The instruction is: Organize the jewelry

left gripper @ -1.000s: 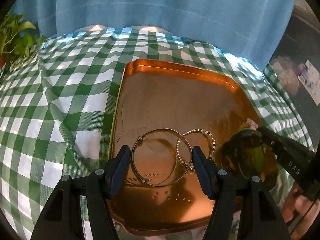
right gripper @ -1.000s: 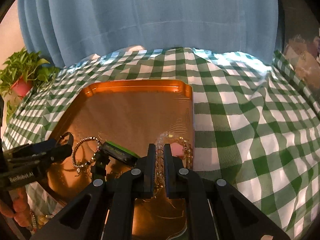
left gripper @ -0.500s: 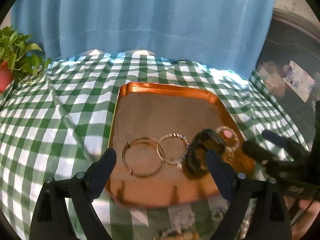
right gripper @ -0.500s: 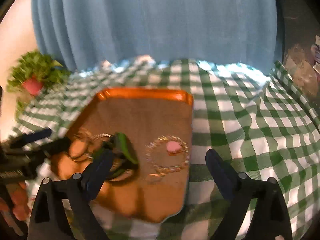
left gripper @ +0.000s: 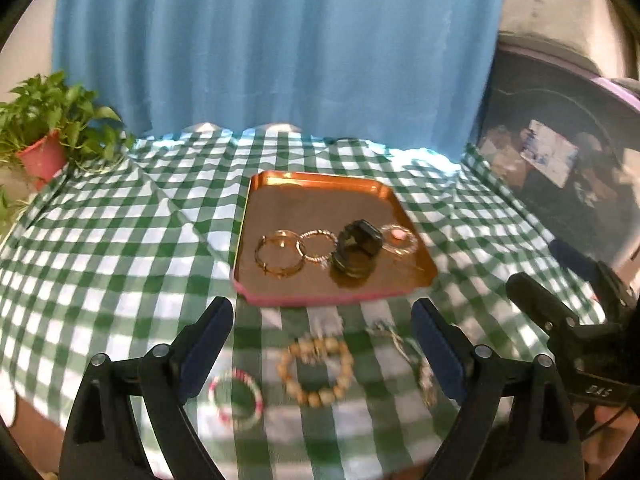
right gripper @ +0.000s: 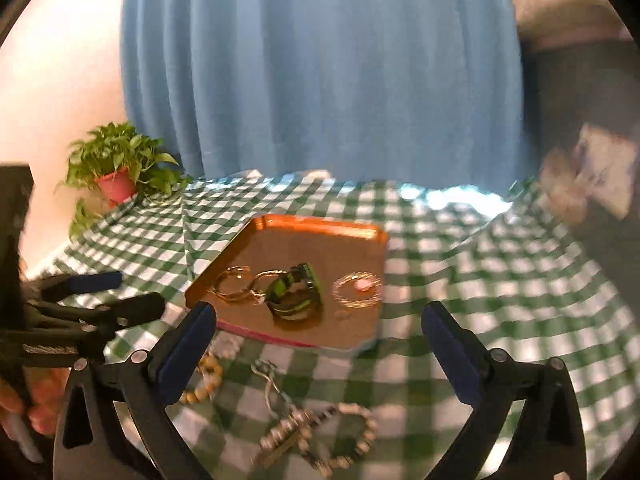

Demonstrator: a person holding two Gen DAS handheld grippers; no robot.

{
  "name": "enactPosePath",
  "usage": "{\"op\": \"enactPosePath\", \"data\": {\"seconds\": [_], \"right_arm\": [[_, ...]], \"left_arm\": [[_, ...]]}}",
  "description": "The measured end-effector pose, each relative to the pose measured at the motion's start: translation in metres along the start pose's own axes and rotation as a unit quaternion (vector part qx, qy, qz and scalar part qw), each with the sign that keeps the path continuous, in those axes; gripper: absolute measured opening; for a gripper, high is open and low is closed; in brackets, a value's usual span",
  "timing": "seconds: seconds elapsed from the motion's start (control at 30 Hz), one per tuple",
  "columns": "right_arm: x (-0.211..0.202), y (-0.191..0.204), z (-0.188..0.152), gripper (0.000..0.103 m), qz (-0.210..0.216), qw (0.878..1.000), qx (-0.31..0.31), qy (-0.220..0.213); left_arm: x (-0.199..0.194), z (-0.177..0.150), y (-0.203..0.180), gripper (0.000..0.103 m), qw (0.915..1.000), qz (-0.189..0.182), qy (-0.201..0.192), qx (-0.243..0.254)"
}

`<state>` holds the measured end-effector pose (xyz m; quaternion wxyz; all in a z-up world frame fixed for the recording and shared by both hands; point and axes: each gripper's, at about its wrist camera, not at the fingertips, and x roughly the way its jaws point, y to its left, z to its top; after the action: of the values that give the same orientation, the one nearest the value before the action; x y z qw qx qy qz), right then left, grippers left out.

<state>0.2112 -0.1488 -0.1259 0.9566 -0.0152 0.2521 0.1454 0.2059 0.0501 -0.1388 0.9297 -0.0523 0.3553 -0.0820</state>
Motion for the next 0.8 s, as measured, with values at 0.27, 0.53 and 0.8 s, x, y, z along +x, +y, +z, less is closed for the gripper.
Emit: {"op": "enactPosePath", "data": {"seconds": [0.27,0.53,0.8], "right_arm": [[-0.099,0.02,-0.013,0.103,-0.014,0.999,0.03,-0.041],[-0.161,0.042,-0.017,0.103,-0.051,0.997,0.01,-0.054],[-0.186,0.053,-0.033,0.101,-0.042,0.998,-0.011,-0.054]], "left_arm": [[-0.085,-0.028,-0.024,0.092,0.9996,0.024,-0.009,0.007],[-0.15,-0.049,-0.045,0.094,0.9981,0.056,-0.025,-0.01],[-0.163,-0.069,-0.045,0.098,0.9981,0.029,-0.05,0.023]]}}
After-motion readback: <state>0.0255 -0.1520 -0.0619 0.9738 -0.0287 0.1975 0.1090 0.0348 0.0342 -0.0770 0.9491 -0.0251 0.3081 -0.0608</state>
